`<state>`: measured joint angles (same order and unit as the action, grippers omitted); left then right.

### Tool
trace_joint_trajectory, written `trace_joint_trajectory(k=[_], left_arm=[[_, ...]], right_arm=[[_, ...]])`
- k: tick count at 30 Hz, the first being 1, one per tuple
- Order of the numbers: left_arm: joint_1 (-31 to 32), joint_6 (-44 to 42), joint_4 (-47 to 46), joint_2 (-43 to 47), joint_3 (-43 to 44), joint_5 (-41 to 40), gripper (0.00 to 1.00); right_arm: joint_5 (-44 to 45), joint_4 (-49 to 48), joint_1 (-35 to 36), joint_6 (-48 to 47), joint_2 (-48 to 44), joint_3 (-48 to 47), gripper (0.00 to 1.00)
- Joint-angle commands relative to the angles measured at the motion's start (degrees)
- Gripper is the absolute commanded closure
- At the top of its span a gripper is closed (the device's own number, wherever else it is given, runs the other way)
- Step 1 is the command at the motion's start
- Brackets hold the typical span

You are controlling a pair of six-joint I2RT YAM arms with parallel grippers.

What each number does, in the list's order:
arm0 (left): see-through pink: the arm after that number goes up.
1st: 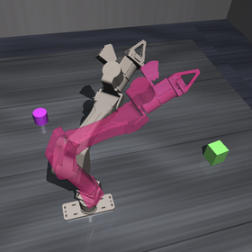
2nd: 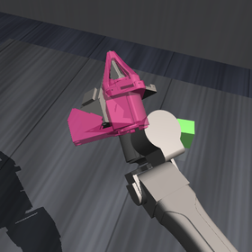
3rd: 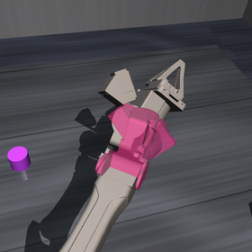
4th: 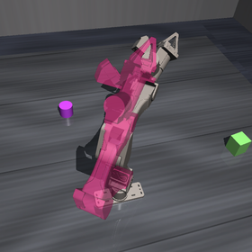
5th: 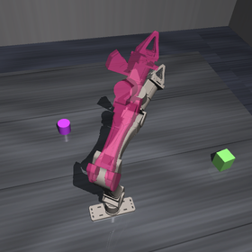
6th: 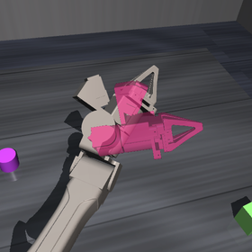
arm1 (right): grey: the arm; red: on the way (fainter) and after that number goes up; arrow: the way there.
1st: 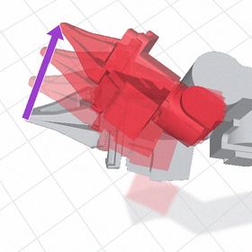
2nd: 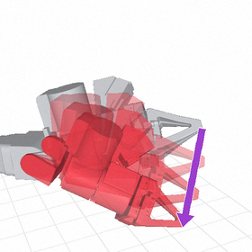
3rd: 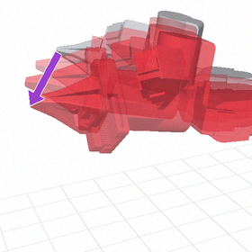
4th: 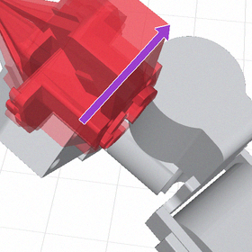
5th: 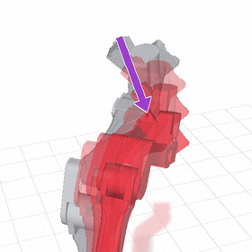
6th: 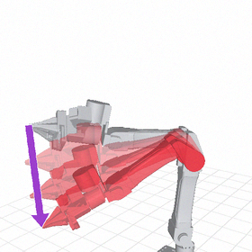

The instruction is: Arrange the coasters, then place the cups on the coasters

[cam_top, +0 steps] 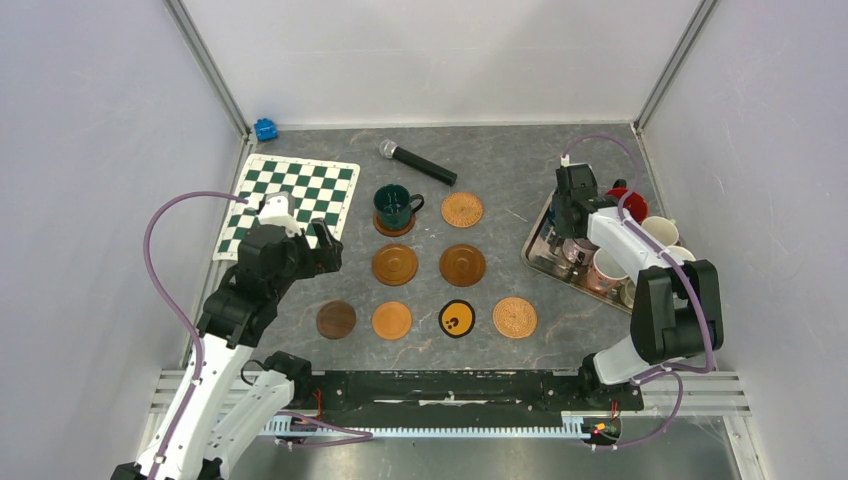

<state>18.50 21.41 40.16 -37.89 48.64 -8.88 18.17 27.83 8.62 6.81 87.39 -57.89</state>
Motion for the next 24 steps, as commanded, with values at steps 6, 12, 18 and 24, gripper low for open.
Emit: trace_joint_trajectory(k=[6,12,18,24], left_arm=[[0.2,-2.4,-1.8,0.4,0.0,-0.5,0.0],[0.2,-2.4,-1.9,0.3,0.1,-0.4,0.0],[0.2,-2.5,-1.8,0.7,0.1,-0.6,0.0],[0.2,-2.6,-1.7,0.9,0.1,-0.8,0.0]], right_arm=[[0.1,-1.1,-0.3,-1.3,-1.6,-0.4,0.98],[0.7,0.8,-0.3,-1.1,-3.5,-2.2,1.0],[0.1,2.1,-0.3,-0.3,-5.7,-4.9,1.0],[-1.8,4.1,-0.2,1.0,-6.4,-9.0,1.0]])
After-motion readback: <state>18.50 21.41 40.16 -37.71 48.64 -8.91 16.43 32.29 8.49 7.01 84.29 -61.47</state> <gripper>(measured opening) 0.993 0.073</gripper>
